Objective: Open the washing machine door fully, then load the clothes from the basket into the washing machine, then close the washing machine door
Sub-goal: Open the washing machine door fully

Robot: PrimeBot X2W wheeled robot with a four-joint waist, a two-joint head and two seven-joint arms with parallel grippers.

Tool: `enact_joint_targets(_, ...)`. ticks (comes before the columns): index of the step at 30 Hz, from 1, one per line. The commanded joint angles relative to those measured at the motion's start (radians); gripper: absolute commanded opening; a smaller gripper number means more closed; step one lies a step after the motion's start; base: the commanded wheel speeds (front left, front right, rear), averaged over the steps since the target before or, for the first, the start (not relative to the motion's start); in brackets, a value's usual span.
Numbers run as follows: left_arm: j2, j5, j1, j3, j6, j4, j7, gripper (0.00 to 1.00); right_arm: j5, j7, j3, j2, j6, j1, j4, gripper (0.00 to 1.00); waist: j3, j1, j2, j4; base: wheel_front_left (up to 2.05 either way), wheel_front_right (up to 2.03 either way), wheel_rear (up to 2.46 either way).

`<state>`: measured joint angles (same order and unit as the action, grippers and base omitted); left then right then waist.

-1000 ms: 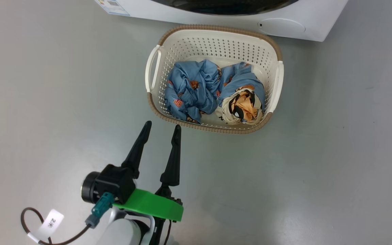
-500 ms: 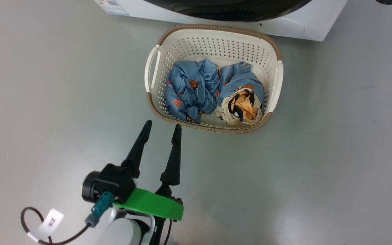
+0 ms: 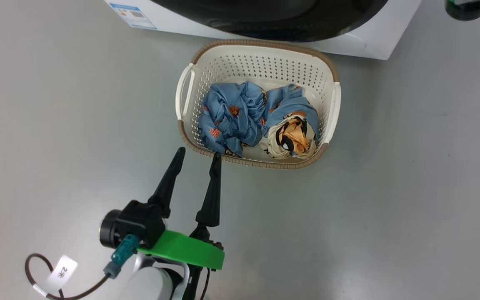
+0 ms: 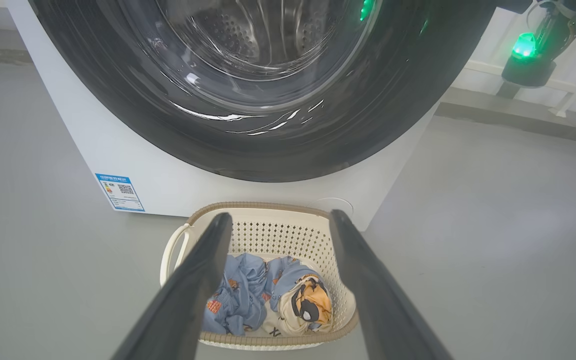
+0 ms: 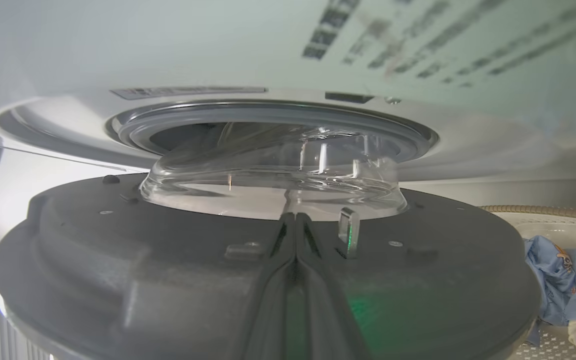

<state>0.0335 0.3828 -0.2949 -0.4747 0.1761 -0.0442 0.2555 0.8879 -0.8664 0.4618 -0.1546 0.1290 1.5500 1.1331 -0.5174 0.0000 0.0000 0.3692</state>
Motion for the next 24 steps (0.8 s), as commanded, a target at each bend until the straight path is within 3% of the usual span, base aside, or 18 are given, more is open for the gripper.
enact_joint_targets(1,0.017,-0.008,-0.012,0.035,0.009,0.02,0.006,1.0,-0.005,-0.02,-0.005,0.053,0.002,-0.011,-0.028,0.0,0.006,0.0,0.0,-0.005,0.0,0.0,0.0)
enact_joint_targets(24,0.017,-0.028,0.019,0.042,0.009,0.01,0.006,1.0,0.06,-0.15,-0.063,0.104,0.002,-0.202,-0.122,0.0,0.088,0.0,0.0,-0.027,0.0,0.0,0.0)
